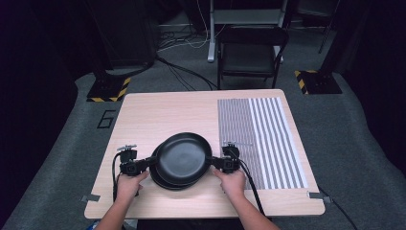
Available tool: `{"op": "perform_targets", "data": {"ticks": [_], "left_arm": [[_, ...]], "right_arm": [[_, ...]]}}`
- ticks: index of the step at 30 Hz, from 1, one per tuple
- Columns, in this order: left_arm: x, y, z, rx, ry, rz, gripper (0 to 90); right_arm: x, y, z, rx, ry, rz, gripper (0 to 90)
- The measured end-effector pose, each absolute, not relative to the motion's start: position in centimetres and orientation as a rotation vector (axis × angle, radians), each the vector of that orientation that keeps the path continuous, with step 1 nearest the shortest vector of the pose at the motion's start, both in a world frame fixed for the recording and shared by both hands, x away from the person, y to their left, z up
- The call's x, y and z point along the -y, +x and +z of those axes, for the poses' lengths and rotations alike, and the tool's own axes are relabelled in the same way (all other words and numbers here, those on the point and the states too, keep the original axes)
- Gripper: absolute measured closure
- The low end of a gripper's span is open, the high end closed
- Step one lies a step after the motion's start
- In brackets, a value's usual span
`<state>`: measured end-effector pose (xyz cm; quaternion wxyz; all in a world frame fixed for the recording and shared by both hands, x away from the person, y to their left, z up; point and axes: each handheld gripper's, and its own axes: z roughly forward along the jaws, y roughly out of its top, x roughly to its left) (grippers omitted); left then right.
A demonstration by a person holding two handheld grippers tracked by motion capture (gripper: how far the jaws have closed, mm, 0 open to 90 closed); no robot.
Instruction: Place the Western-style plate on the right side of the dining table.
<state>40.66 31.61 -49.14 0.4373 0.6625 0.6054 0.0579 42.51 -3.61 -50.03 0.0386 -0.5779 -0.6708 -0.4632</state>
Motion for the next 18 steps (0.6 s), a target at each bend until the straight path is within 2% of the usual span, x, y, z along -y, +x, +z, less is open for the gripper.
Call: {"op": "perform_targets", "data": {"ticks": [5, 13, 18], "left_arm": [[-31.3, 40.1, -49.5, -1.536, 1.640, 0.124, 74.5], [-31.1, 39.3, -49.8, -1.583, 1.554, 0.082, 70.4], [-30.9, 39.3, -49.8, -1.596, 1.566, 0.119, 74.8]], "right_arm": [[3.6, 42.5, -50.1, 2.060, -1.767, -1.425, 73.6], [3.5, 42.5, -50.1, 2.062, -1.768, -1.425, 73.7], [3.6, 42.4, -50.2, 2.038, -1.769, -1.435, 73.9]]}}
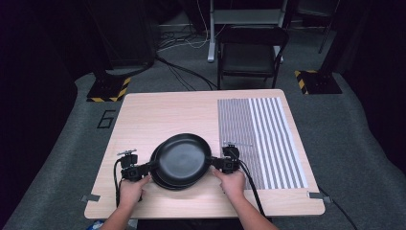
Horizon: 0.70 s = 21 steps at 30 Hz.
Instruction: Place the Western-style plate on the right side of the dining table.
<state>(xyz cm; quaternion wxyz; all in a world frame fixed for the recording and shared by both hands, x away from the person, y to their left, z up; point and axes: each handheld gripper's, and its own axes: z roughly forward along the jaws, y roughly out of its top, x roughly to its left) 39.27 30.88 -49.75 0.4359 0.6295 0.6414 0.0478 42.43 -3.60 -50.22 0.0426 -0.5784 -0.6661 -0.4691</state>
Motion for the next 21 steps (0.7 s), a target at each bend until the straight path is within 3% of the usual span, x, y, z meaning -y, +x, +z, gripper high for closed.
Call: {"op": "perform_targets", "data": {"ticks": [10, 21], "left_arm": [[-30.1, 39.6, -49.7, -1.624, 1.539, 0.156, 76.8], [-29.4, 40.2, -50.2, -1.632, 1.492, 0.110, 76.2]], "right_arm": [[3.8, 42.5, -50.4, 1.919, -1.813, -1.437, 77.1], [4.5, 43.9, -49.7, 1.897, -1.875, -1.485, 78.8]]}}
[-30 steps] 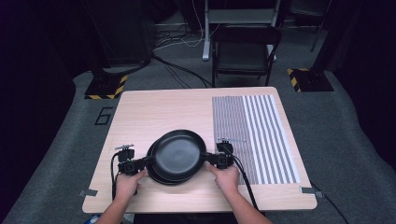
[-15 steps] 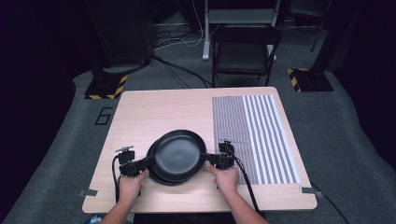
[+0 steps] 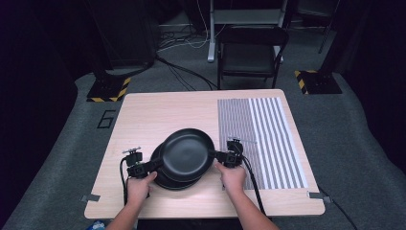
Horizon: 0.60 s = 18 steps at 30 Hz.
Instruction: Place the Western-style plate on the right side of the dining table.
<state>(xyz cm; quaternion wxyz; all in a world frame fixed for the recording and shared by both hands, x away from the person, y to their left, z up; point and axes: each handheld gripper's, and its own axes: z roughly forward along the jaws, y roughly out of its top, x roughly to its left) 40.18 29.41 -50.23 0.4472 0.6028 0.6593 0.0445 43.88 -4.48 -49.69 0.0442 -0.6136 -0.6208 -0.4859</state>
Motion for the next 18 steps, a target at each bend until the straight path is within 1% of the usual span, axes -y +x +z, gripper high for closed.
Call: {"op": "perform_targets", "data": {"ticks": [5, 6, 7, 8, 13, 16, 17, 18], "left_arm": [[-29.3, 40.2, -50.3, -1.633, 1.479, 0.122, 76.0], [-29.3, 40.1, -50.3, -1.629, 1.489, 0.126, 76.0], [-29.3, 40.1, -50.3, -1.629, 1.489, 0.126, 76.0], [-29.4, 40.1, -50.3, -1.624, 1.495, 0.123, 76.0], [-29.4, 40.0, -50.4, -1.621, 1.483, 0.128, 76.0], [-29.4, 40.0, -50.5, -1.619, 1.482, 0.131, 75.9], [-29.3, 40.0, -50.5, -1.622, 1.475, 0.126, 76.0], [-29.4, 40.0, -50.5, -1.620, 1.478, 0.131, 76.0]], "right_arm": [[4.3, 43.5, -49.8, 1.923, -1.880, -1.516, 76.4], [4.2, 43.3, -49.9, 1.923, -1.878, -1.518, 71.5], [4.2, 43.3, -49.9, 1.923, -1.878, -1.518, 71.5], [4.1, 43.0, -50.0, 1.931, -1.877, -1.522, 68.2], [4.1, 42.1, -50.3, 1.950, -1.871, -1.490, 64.3], [4.2, 41.7, -50.4, 1.925, -1.862, -1.492, 65.6], [4.1, 41.6, -50.4, 1.908, -1.860, -1.492, 67.8], [4.0, 41.5, -50.4, 1.903, -1.855, -1.497, 72.0]]}}
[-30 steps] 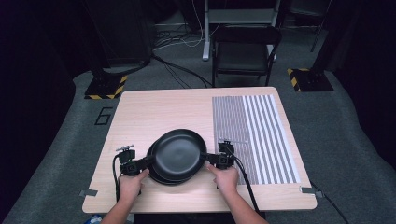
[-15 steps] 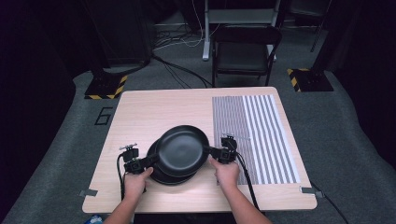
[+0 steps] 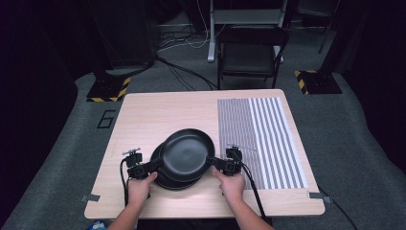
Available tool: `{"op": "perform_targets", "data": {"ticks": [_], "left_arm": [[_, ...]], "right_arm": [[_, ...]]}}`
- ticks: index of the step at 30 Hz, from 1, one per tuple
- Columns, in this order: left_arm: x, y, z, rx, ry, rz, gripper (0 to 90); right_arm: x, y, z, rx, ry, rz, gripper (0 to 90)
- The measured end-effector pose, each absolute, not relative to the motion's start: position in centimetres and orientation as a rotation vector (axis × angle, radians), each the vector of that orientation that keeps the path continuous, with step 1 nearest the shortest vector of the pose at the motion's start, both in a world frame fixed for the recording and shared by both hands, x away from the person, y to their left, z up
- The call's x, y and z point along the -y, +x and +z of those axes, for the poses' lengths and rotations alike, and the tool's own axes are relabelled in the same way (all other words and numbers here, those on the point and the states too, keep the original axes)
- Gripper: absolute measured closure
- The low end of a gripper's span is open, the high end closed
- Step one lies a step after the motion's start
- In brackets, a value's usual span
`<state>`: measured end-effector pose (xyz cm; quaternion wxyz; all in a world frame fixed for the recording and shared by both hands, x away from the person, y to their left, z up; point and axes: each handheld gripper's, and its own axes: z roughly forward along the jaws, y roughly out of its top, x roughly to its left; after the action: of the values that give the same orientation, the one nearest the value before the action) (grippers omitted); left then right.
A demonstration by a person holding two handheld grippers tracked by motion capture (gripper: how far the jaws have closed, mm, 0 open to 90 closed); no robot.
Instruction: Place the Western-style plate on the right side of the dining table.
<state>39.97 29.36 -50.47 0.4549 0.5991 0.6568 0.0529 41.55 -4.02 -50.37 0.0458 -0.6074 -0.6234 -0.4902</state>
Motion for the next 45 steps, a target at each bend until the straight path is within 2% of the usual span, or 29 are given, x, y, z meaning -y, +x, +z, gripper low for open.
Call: {"op": "perform_targets", "data": {"ticks": [10, 26, 31, 40, 45], "left_arm": [[-29.3, 39.7, -50.5, -1.602, 1.482, 0.137, 75.7], [-29.2, 38.8, -50.8, -1.609, 1.458, 0.074, 62.7], [-29.3, 38.4, -50.8, -1.611, 1.453, 0.025, 62.8], [-29.1, 37.7, -51.0, -1.600, 1.435, 0.020, 62.5], [-28.8, 37.4, -51.3, -1.629, 1.401, 0.059, 71.5]], "right_arm": [[3.9, 41.5, -50.5, 1.916, -1.856, -1.505, 75.0], [3.7, 41.5, -51.0, 1.864, -1.876, -1.514, 76.2], [4.0, 41.5, -51.2, 1.839, -1.876, -1.532, 76.8], [4.5, 41.7, -51.6, 1.785, -1.858, -1.562, 77.3], [4.3, 41.6, -51.5, 1.797, -1.877, -1.554, 77.6]]}}
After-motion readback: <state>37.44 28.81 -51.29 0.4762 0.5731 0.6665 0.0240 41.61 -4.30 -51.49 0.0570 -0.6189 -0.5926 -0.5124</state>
